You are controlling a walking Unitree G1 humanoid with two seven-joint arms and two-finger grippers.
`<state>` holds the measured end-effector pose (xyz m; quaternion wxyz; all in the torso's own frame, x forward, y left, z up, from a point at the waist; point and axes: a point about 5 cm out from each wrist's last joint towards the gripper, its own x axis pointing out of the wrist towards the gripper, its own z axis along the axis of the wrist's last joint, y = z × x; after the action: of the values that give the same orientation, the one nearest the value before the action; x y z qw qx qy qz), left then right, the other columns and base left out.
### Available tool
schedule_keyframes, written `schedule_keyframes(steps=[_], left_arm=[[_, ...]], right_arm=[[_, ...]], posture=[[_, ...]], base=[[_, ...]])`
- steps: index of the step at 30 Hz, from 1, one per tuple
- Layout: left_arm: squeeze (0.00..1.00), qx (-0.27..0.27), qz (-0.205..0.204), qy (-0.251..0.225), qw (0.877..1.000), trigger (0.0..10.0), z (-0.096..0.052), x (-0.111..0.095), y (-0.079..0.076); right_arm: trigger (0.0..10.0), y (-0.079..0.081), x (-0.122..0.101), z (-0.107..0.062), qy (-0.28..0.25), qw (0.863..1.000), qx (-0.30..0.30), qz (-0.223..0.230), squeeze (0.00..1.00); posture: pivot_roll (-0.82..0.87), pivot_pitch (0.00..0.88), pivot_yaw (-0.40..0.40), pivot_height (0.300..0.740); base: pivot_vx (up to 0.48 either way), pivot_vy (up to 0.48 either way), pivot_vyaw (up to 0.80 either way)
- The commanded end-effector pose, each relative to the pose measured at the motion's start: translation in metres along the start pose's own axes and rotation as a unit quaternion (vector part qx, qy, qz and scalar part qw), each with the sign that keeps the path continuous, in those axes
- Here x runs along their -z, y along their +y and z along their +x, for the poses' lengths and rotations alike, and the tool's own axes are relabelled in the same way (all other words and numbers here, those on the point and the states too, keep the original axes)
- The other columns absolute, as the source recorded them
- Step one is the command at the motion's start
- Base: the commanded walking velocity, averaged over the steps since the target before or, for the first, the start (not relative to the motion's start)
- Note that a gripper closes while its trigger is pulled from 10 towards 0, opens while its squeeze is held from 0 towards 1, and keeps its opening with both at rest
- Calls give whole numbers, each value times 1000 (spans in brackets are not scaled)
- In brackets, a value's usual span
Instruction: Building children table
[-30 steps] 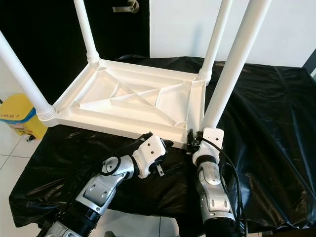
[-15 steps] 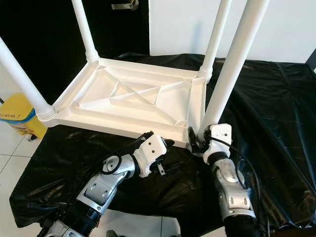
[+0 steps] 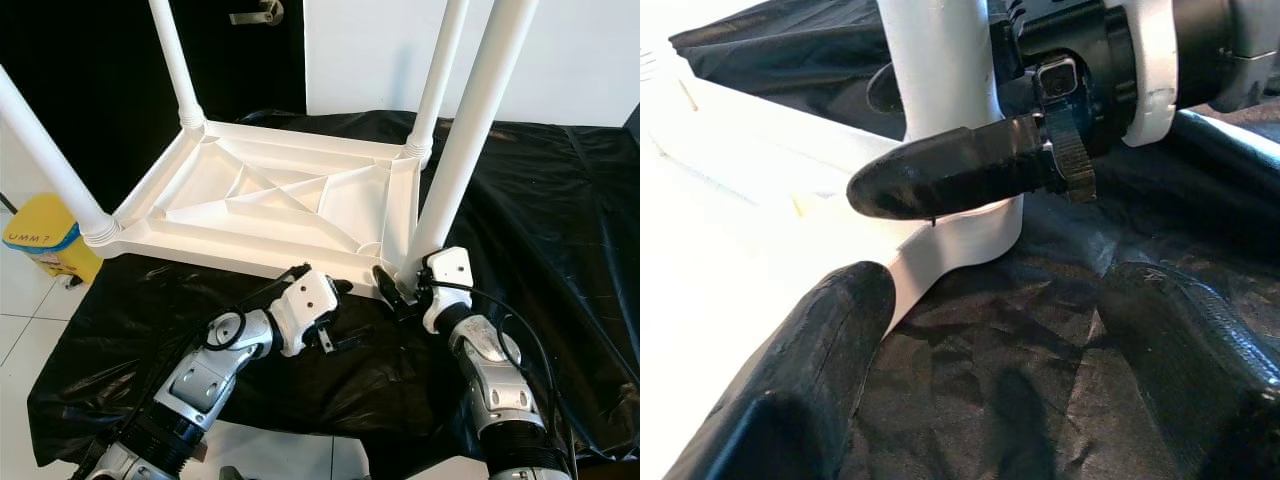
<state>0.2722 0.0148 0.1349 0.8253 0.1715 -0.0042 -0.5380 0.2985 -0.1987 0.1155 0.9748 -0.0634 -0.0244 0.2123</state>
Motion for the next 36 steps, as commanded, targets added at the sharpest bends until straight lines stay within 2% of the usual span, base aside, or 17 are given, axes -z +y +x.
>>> schedule_keyframes(steps=[1, 17, 25, 26, 29, 30, 31, 32, 36], left_arm=[[0, -9, 5, 5, 1000, 10000, 1, 0, -1], [0, -4, 0, 6, 1000, 10000, 1, 3, -5], [0, 2, -1, 7, 1000, 10000, 1, 4, -7], [0, 3, -1, 7, 1000, 10000, 1, 5, -7], [0, 4, -1, 7, 1000, 10000, 1, 5, -7], [0, 6, 0, 8, 1000, 10000, 2, 5, -8], [0, 6, 0, 8, 1000, 10000, 2, 5, -8], [0, 7, 0, 7, 1000, 10000, 2, 4, -8], [0, 7, 0, 7, 1000, 10000, 2, 4, -8]], right_arm=[[10000, -3, 3, 0, 4, 1000, -10, -5, 0], [10000, -11, 11, -5, 20, 999, -22, -17, 0], [10000, -11, 12, 0, 20, 999, -25, -24, 0], [8314, -10, 11, 4, 15, 999, -26, -24, 0], [8314, -9, 9, 6, 11, 999, -28, -24, 0], [588, -7, 8, 8, 6, 999, -29, -22, 0], [588, -7, 8, 8, 6, 999, -29, -22, 0], [0, -6, 8, 10, 4, 999, -30, -17, 0], [0, -4, 14, 8, 10, 1000, -28, -7, 0]], posture=[[-102, 47, 3, 740], [-123, 37, 7, 740], [-133, 31, 15, 740], [-136, 26, 18, 740], [-137, 25, 18, 740], [-139, 24, 19, 740], [-139, 24, 19, 740], [-135, 21, 18, 740], [-130, 17, 17, 740]], base=[[0, 0, 0], [0, 0, 0], [0, 0, 0], [0, 0, 0], [0, 0, 0], [0, 0, 0], [0, 0, 0], [0, 0, 0], [0, 0, 0]])
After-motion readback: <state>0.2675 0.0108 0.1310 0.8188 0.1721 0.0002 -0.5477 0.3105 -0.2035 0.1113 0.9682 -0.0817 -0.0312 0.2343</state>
